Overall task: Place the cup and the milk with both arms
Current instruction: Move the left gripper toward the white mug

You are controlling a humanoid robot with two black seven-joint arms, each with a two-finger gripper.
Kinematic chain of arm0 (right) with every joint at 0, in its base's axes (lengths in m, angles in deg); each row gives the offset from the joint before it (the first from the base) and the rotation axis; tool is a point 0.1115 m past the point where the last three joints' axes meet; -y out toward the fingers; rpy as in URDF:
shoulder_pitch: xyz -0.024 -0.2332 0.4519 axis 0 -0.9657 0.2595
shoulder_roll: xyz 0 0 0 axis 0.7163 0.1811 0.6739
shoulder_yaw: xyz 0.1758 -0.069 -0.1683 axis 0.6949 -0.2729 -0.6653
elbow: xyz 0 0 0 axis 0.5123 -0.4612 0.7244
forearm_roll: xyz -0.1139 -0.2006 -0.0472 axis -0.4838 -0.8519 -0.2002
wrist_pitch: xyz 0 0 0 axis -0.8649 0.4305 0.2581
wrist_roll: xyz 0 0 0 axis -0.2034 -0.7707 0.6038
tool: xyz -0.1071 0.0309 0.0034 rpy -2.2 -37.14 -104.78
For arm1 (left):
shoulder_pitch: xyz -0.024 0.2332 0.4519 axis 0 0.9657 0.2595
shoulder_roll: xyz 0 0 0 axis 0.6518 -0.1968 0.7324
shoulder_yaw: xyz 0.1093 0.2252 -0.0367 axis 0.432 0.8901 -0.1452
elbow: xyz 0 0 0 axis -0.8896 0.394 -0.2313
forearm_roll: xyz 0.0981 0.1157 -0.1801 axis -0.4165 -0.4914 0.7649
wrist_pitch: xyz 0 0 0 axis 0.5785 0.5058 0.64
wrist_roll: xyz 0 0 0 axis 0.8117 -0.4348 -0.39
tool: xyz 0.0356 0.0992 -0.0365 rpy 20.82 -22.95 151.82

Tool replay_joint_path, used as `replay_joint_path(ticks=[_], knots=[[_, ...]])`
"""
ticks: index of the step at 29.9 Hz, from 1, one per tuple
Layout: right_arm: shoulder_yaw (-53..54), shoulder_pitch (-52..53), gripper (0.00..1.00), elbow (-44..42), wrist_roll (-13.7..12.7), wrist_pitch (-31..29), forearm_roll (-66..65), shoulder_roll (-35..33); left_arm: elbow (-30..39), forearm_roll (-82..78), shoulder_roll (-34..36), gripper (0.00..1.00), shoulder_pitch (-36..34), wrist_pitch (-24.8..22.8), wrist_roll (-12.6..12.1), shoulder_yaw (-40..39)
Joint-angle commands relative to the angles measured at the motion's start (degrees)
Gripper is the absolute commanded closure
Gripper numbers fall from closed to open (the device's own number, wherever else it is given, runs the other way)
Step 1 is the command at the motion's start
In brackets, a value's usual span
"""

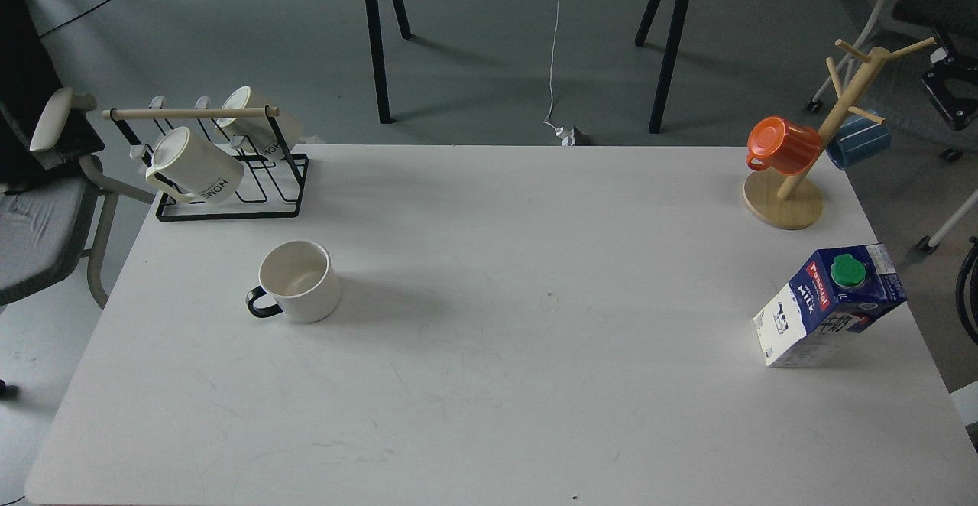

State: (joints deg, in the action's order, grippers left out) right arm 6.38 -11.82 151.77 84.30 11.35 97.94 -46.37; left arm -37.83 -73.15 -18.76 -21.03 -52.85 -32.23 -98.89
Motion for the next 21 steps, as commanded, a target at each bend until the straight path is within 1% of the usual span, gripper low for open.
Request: replay_joint_path(ticks=[1, 5, 6, 7, 8, 9, 11, 12, 13, 15, 16, 17, 19, 20, 21], knots=[[0.1, 0.0, 0.02, 0.0, 0.0, 0.0, 0.0, 0.0, -0.1, 4.9, -2.4, 0.0, -2.1, 10.9, -0.2, 0.8], [0.1, 0.0, 0.02, 0.0, 0.0, 0.0, 0.0, 0.0, -0.1, 6.0, -3.9, 0.0, -4.2, 26.8, -0.3, 2.6], [0.1, 0.1, 0.02, 0.0, 0.0, 0.0, 0.0, 0.0, -0.1, 6.1, -4.3, 0.0, -4.8, 30.1, -0.2, 3.3], [0.1, 0.1, 0.02, 0.0, 0.0, 0.0, 0.0, 0.0, -0.1, 6.2, -4.4, 0.0, -5.7, 32.6, -0.3, 4.1], [0.1, 0.0, 0.02, 0.0, 0.1, 0.0, 0.0, 0.0, -0.1, 6.3, -4.6, 0.0, -6.4, 33.6, -0.3, 4.6], [0.1, 0.0, 0.02, 0.0, 0.1, 0.0, 0.0, 0.0, 0.0, 6.3, -4.6, 0.0, -6.7, 33.6, -0.2, 4.9], [0.1, 0.0, 0.02, 0.0, 0.1, 0.0, 0.0, 0.1, 0.4, 6.4, -4.1, 0.0, -6.8, 32.8, -0.3, 4.9], [0.0, 0.0, 0.02, 0.0, 0.1, 0.0, 0.0, 0.3, 0.6, 6.5, -3.7, 0.0, -6.8, 31.6, -0.4, 4.8], [0.0, 0.0, 0.02, 0.0, 0.1, 0.0, 0.0, 0.7, 1.2, 7.0, -3.0, 0.0, -6.7, 28.8, -0.4, 4.4], [0.0, 0.0, 0.02, 0.1, 0.1, 0.0, 0.0, 1.1, 1.5, 8.0, -1.3, 0.0, -6.0, 21.6, 0.7, 4.9], [0.0, 0.0, 0.02, 0.1, 0.1, 0.0, 0.0, 1.1, 1.4, 8.3, -1.2, 0.0, -6.0, 18.9, 1.4, 4.9], [0.0, 0.0, 0.02, 0.1, 0.1, 0.0, 0.0, 1.1, 1.2, 8.2, -1.0, 0.0, -5.9, 17.1, 2.8, 5.0], [0.0, 0.0, 0.02, 0.1, 0.1, 0.0, 0.0, 1.1, 1.8, 7.5, -0.9, 0.0, -3.9, 14.4, 7.0, 6.6], [0.0, 0.0, 0.02, 0.1, 0.1, 0.0, 0.0, 1.1, 2.5, 7.3, -0.8, 0.0, -2.4, 11.7, 8.3, 9.0], [0.0, 0.0, 0.02, 0.0, 0.1, 0.0, 0.0, 1.1, 3.4, 6.7, -0.8, 0.0, -1.2, 7.7, 9.7, 13.4]])
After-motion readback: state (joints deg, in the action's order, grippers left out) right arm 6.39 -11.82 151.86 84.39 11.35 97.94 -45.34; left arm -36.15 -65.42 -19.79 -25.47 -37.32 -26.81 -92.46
